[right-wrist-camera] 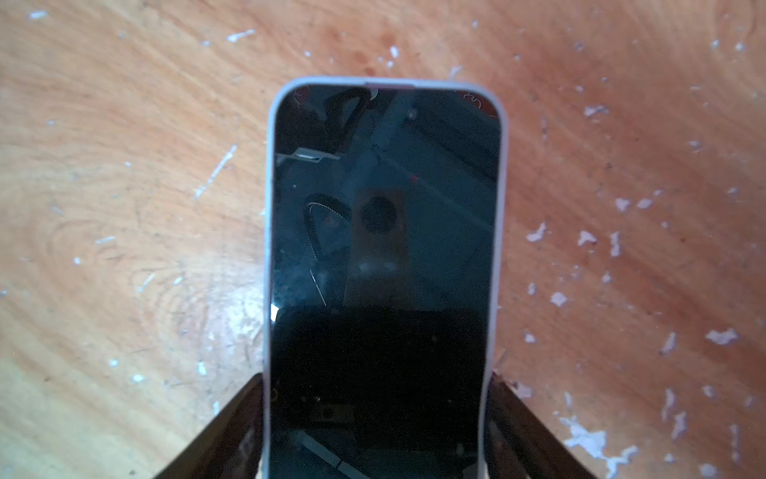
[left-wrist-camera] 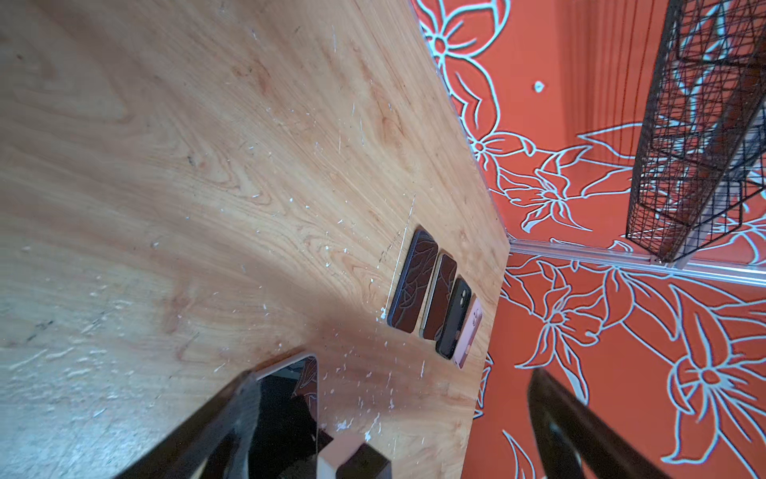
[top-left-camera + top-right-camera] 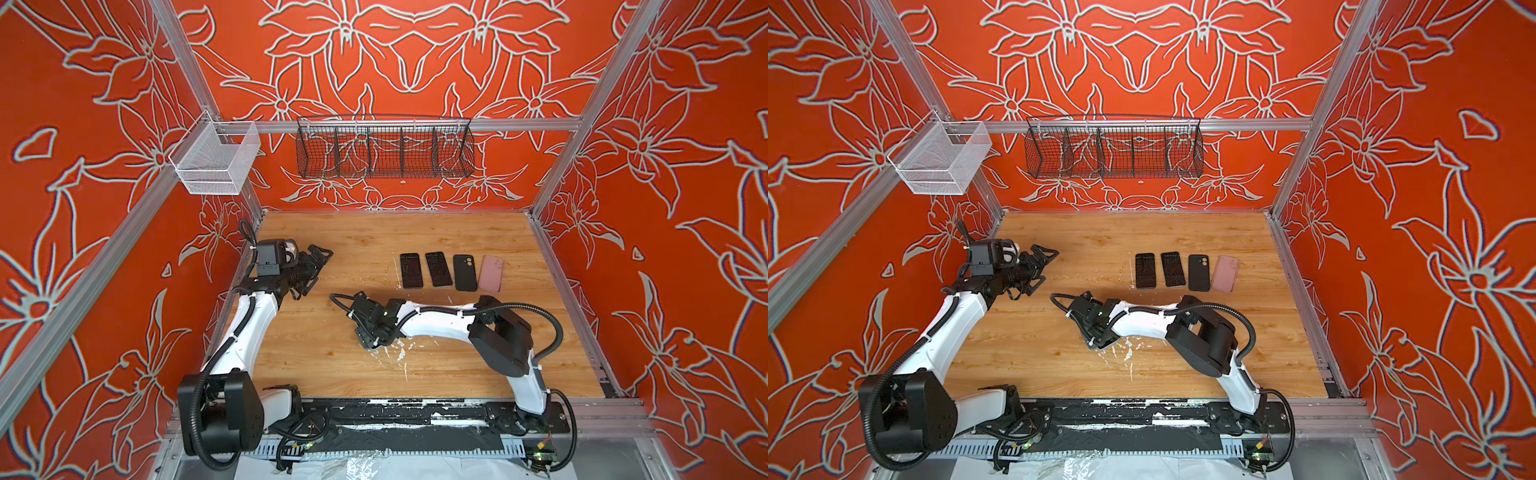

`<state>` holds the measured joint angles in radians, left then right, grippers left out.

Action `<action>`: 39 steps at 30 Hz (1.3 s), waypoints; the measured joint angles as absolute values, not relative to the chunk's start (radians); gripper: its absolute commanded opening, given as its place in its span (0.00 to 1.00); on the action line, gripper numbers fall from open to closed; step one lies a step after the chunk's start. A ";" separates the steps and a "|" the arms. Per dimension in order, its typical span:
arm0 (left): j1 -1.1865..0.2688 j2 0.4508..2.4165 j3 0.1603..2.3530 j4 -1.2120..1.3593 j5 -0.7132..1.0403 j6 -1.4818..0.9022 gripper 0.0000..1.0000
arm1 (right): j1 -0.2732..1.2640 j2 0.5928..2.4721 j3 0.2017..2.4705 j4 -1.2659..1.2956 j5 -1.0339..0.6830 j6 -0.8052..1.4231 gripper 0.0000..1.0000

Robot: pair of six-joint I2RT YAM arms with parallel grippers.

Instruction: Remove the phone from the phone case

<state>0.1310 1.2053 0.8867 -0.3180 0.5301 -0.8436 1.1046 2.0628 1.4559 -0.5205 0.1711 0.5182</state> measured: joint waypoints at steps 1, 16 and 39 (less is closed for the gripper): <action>0.131 1.190 0.864 -0.315 0.533 -0.847 0.98 | 1.100 2.060 1.453 -0.520 0.170 0.514 0.66; 0.040 1.135 0.598 -0.212 0.574 -0.910 0.98 | 1.066 1.996 1.397 -0.491 0.124 0.500 0.66; -0.108 1.201 0.442 0.187 0.625 -1.064 0.88 | 1.016 1.850 1.361 -0.432 -0.042 0.505 0.65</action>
